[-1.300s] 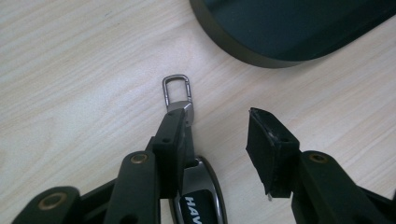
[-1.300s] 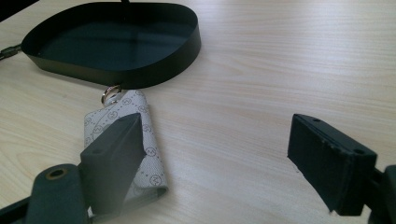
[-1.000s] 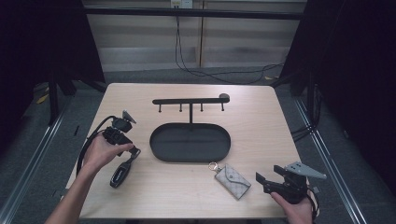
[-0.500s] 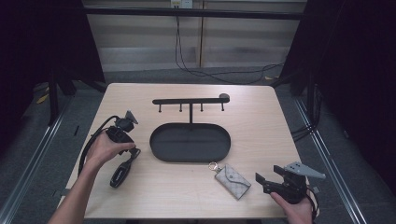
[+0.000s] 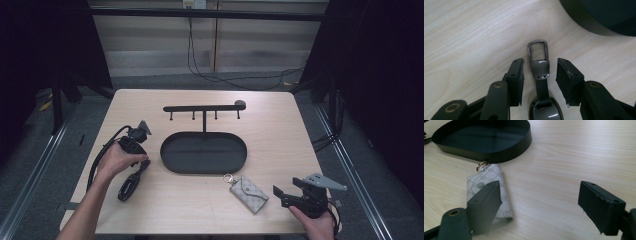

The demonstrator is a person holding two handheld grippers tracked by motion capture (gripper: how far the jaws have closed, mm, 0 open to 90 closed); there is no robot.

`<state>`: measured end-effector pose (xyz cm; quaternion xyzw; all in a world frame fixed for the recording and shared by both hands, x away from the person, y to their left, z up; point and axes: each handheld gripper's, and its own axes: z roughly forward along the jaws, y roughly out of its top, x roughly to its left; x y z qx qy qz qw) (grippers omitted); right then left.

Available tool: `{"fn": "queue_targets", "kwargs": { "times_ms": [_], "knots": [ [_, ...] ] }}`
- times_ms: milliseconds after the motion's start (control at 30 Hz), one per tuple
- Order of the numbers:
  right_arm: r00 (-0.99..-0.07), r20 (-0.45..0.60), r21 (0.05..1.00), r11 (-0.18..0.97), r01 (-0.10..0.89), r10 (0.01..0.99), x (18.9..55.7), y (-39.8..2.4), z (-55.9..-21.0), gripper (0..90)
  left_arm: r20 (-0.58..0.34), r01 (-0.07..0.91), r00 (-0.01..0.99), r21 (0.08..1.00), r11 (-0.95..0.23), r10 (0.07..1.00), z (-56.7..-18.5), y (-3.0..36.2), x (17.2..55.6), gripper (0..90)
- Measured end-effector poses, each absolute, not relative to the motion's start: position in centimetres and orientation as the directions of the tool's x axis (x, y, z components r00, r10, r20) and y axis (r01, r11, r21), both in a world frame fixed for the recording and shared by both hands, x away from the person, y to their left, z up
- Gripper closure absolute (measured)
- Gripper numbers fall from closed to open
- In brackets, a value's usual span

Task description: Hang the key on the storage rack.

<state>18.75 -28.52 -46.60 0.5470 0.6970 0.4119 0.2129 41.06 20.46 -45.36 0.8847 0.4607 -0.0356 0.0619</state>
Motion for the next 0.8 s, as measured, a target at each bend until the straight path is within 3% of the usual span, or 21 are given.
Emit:
{"fn": "queue_targets", "kwargs": {
  "times_ms": [333, 500, 800],
  "knots": [
    [-0.313, 0.154, 0.803, 0.067, 0.593, 0.937, 18.8, -28.5, -46.6, 18.1, -0.093, 0.812, 0.583, 0.04, -0.582, 0.807, -46.3, 19.7, 41.0, 62.8],
    [-0.313, 0.152, 0.802, 0.068, 0.593, 0.937, 18.8, -28.5, -46.6, 18.1, -0.035, 0.788, 0.616, 0.032, -0.615, 0.787, -46.6, 19.2, 40.9, 64.1],
    [-0.314, 0.146, 0.798, 0.076, 0.598, 0.938, 18.8, -28.4, -46.7, 18.2, -0.026, 0.811, 0.585, 0.021, -0.584, 0.811, -46.6, 18.7, 40.8, 69.2]
  ]
}}
